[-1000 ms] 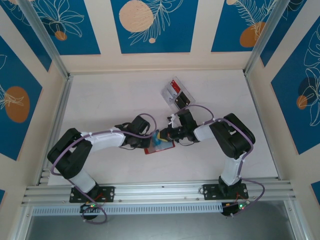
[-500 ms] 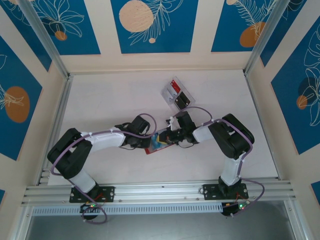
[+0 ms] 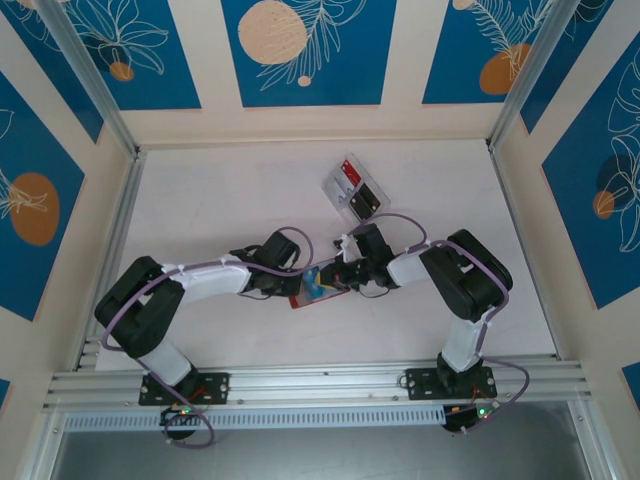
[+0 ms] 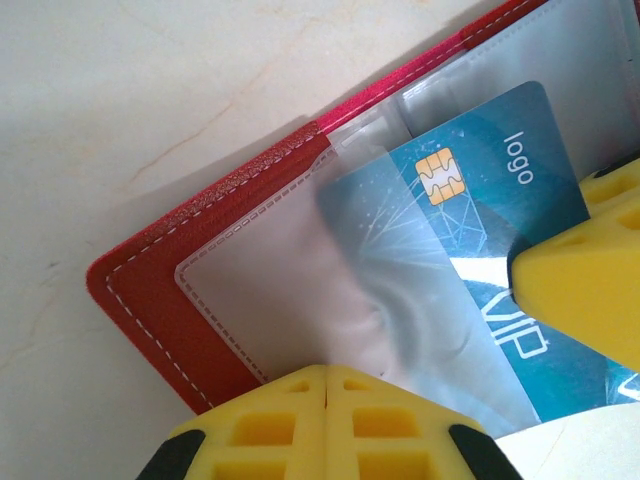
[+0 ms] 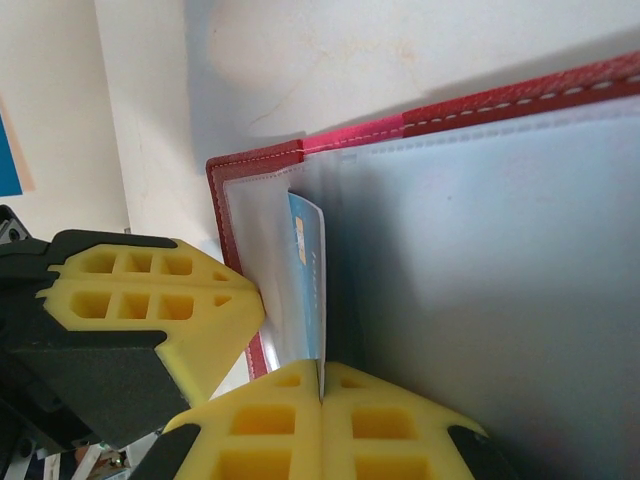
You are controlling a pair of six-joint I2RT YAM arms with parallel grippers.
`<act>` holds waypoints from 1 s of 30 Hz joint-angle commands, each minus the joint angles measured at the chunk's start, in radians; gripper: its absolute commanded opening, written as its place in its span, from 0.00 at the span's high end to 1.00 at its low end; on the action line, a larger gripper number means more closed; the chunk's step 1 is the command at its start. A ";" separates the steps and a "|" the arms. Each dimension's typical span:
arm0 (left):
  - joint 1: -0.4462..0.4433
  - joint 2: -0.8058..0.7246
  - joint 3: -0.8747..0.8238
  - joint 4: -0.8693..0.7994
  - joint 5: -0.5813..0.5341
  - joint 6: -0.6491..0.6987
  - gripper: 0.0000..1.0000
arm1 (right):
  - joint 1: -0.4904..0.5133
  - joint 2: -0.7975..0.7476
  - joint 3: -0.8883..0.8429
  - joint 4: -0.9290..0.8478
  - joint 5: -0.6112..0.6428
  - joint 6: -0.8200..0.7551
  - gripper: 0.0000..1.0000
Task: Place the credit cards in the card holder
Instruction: Insert the credit card into the card slot.
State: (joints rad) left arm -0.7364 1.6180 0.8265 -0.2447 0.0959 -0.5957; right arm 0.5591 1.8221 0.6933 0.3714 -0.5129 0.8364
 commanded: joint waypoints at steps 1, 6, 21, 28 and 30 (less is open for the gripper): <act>-0.005 0.023 -0.008 -0.056 -0.036 -0.009 1.00 | 0.001 0.013 -0.012 -0.134 0.028 -0.038 1.00; -0.004 0.032 -0.002 -0.054 -0.032 -0.009 1.00 | 0.002 0.028 -0.004 -0.142 0.009 -0.051 1.00; -0.005 0.046 0.015 -0.051 -0.019 -0.004 1.00 | 0.056 0.084 0.037 -0.115 -0.014 -0.026 1.00; -0.008 0.027 0.023 -0.041 -0.019 -0.010 1.00 | 0.088 0.114 0.035 -0.066 -0.006 0.010 0.89; -0.009 -0.031 0.007 -0.032 -0.052 -0.022 1.00 | 0.085 0.103 0.036 -0.076 0.003 0.008 0.87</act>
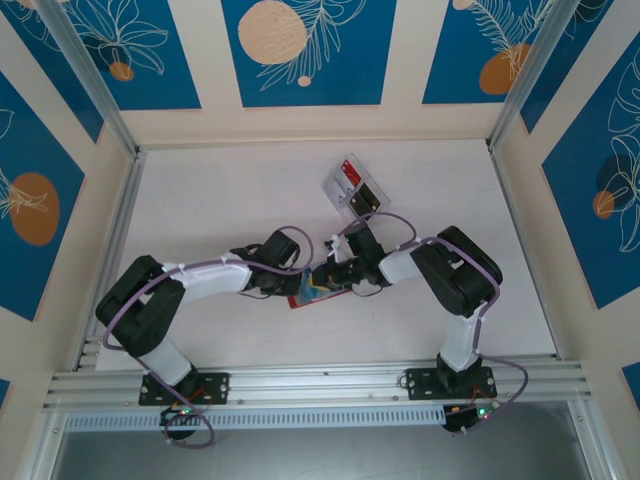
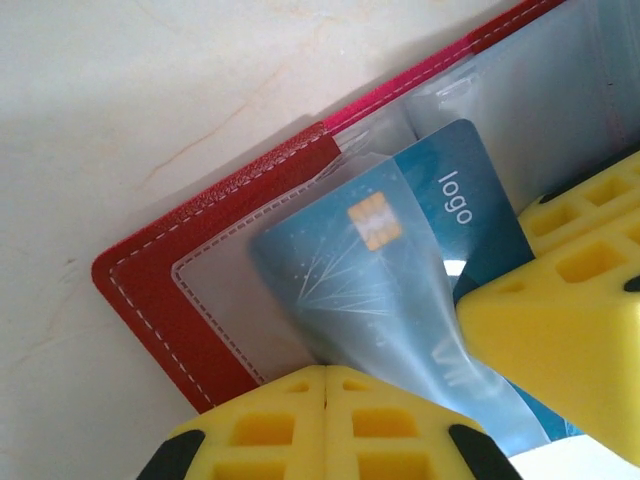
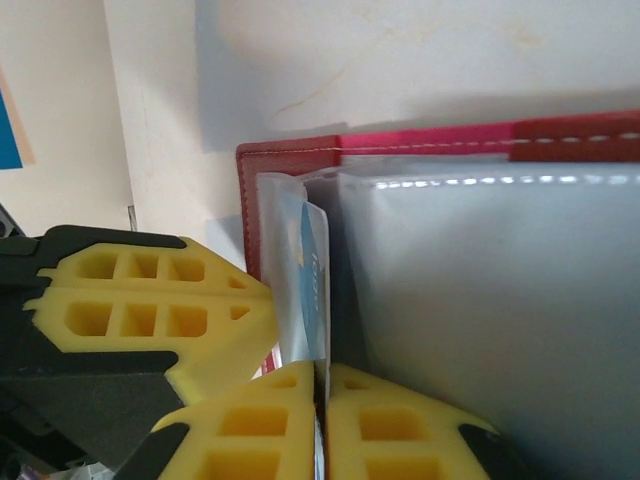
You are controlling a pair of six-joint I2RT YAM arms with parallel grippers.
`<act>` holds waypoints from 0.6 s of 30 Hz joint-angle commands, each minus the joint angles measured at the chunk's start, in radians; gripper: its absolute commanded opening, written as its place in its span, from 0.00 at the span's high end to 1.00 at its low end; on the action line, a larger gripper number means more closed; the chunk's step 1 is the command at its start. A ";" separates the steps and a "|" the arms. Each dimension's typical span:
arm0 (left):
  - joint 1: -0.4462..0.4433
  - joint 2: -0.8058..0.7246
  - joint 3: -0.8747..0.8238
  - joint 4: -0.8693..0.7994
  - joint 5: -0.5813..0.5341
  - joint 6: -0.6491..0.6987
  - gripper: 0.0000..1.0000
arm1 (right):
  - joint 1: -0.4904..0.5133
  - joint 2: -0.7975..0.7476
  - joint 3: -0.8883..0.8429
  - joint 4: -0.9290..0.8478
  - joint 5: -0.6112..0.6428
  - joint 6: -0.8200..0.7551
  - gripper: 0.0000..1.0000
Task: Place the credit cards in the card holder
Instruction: Insert the credit card into the card slot.
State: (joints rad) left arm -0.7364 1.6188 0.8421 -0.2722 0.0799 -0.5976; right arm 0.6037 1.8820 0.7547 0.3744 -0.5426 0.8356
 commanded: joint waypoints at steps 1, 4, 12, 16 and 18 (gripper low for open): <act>-0.008 -0.068 -0.016 -0.008 -0.058 -0.023 1.00 | 0.038 0.033 -0.028 -0.089 0.037 0.004 0.85; 0.009 -0.163 -0.035 -0.016 -0.074 -0.030 1.00 | 0.033 0.014 -0.016 -0.130 0.043 -0.017 0.83; 0.057 -0.178 -0.085 -0.024 -0.013 -0.042 1.00 | 0.037 0.007 0.019 -0.201 0.056 -0.043 0.80; 0.060 -0.143 -0.090 -0.002 -0.002 -0.036 1.00 | 0.045 -0.013 0.028 -0.240 0.067 -0.062 0.71; 0.059 -0.128 -0.092 0.013 0.004 -0.033 1.00 | 0.047 -0.035 0.027 -0.263 0.078 -0.075 0.66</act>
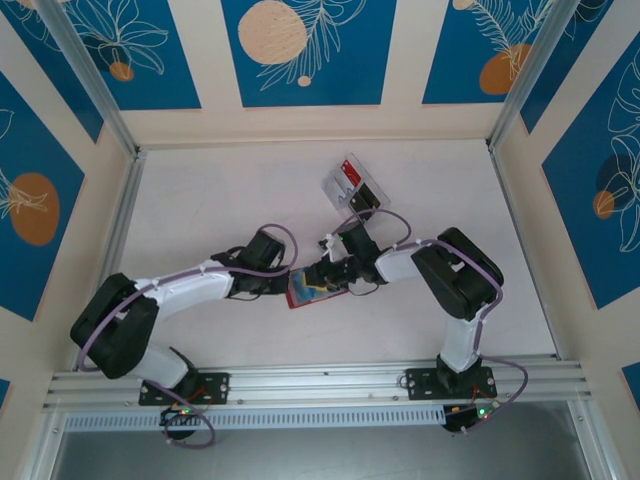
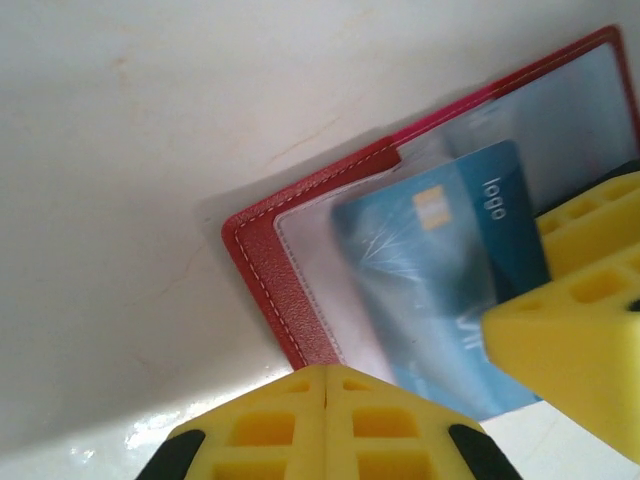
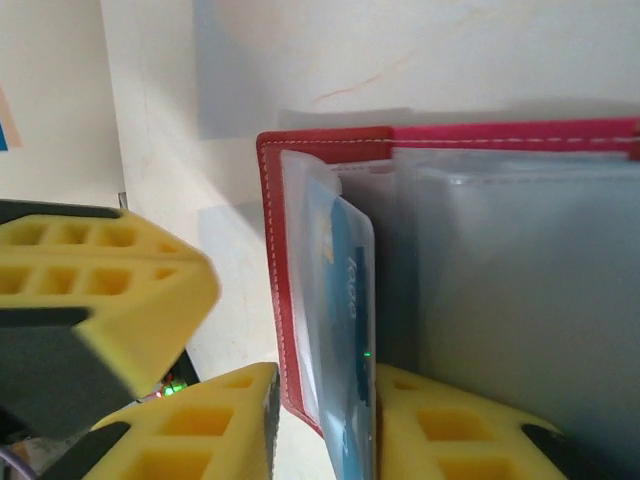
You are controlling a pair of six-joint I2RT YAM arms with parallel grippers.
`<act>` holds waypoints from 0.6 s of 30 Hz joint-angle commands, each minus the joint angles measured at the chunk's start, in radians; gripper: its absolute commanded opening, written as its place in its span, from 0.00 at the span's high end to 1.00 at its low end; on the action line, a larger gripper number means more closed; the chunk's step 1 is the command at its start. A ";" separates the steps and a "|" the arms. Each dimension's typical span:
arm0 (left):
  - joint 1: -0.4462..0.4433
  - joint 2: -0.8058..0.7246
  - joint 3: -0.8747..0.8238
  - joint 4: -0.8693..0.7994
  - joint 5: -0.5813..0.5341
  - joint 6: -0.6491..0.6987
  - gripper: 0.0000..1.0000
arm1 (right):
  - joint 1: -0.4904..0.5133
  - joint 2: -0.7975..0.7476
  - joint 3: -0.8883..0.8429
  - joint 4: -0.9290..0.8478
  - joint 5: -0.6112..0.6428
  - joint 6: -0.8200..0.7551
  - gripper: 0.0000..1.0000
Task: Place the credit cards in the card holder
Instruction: Insert the credit card into the card slot.
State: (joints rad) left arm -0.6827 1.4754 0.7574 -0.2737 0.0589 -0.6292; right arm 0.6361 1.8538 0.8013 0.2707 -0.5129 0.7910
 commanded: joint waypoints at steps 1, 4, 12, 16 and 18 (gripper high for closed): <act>0.006 0.024 -0.007 0.020 0.028 0.002 1.00 | 0.014 -0.019 -0.013 -0.179 0.051 -0.042 0.63; 0.005 0.053 -0.007 0.037 0.036 0.006 1.00 | 0.014 -0.052 0.015 -0.258 0.064 -0.080 0.55; 0.005 0.097 -0.031 0.072 0.037 -0.002 1.00 | 0.016 -0.116 0.118 -0.501 0.178 -0.174 0.44; 0.003 0.104 -0.042 0.091 0.043 -0.003 1.00 | 0.022 -0.129 0.158 -0.566 0.218 -0.204 0.44; 0.005 0.108 -0.043 0.093 0.044 -0.003 1.00 | 0.022 -0.132 0.166 -0.574 0.224 -0.209 0.48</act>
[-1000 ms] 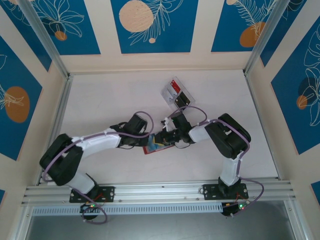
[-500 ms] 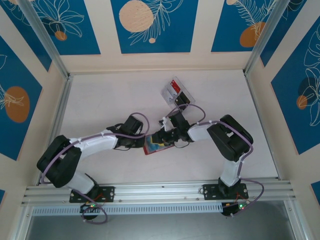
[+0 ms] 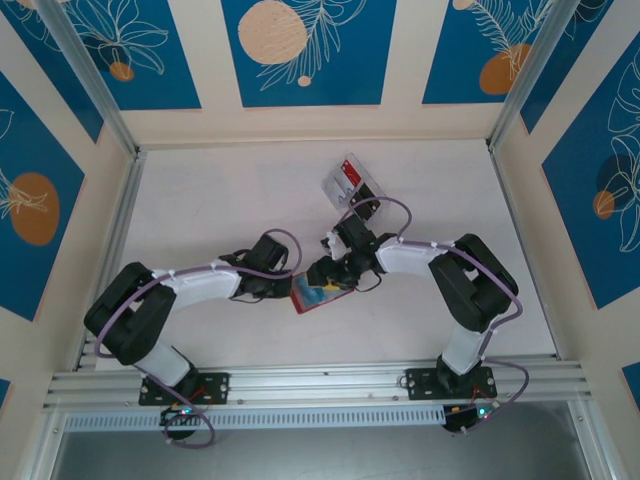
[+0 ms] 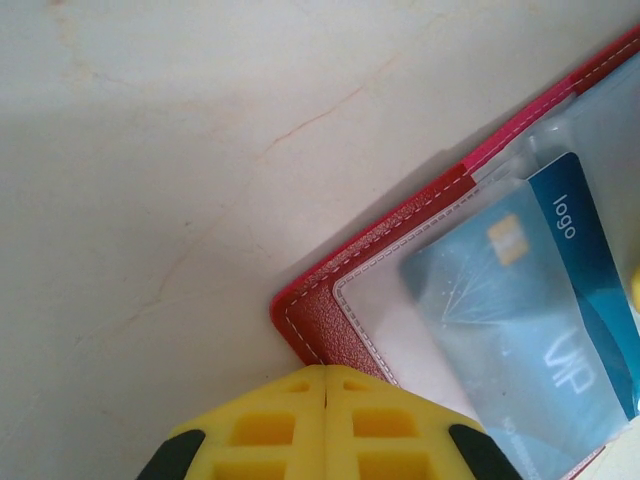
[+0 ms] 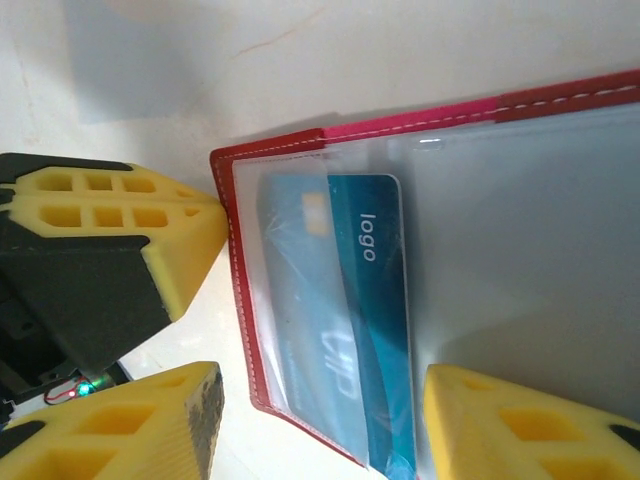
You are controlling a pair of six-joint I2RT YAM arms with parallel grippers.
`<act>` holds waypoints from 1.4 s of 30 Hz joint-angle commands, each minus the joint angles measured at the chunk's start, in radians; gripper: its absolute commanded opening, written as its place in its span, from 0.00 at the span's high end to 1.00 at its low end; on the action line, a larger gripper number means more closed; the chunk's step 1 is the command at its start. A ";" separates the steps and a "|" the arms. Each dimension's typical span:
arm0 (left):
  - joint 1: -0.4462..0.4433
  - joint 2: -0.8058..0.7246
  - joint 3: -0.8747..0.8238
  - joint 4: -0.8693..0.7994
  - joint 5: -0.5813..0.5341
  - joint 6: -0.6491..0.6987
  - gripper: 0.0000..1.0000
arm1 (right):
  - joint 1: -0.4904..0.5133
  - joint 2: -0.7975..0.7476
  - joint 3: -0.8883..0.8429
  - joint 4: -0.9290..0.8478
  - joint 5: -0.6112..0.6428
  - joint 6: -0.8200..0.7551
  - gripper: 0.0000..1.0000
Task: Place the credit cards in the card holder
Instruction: Insert the credit card into the card slot.
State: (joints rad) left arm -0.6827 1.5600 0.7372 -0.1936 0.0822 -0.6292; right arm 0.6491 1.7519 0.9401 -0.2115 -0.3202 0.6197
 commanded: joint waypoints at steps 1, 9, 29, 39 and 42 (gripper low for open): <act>0.006 0.024 -0.024 0.013 0.021 -0.003 1.00 | 0.010 -0.031 0.033 -0.099 0.039 -0.041 0.51; 0.004 0.028 -0.030 0.019 0.021 -0.004 1.00 | 0.016 -0.013 0.085 -0.152 0.117 -0.063 0.92; 0.005 0.035 -0.030 0.032 0.037 -0.001 1.00 | 0.055 0.100 0.166 -0.220 0.218 -0.078 1.00; -0.004 0.058 -0.021 0.038 0.043 -0.001 1.00 | 0.067 0.118 0.169 -0.163 0.127 -0.049 1.00; -0.008 0.067 -0.018 0.040 0.044 -0.002 1.00 | 0.067 0.118 0.166 -0.141 0.096 -0.037 1.00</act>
State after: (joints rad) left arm -0.6830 1.5684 0.7280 -0.1654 0.1040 -0.6292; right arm 0.7052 1.8565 1.0977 -0.3859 -0.1493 0.5629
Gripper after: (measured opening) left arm 0.036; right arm 0.064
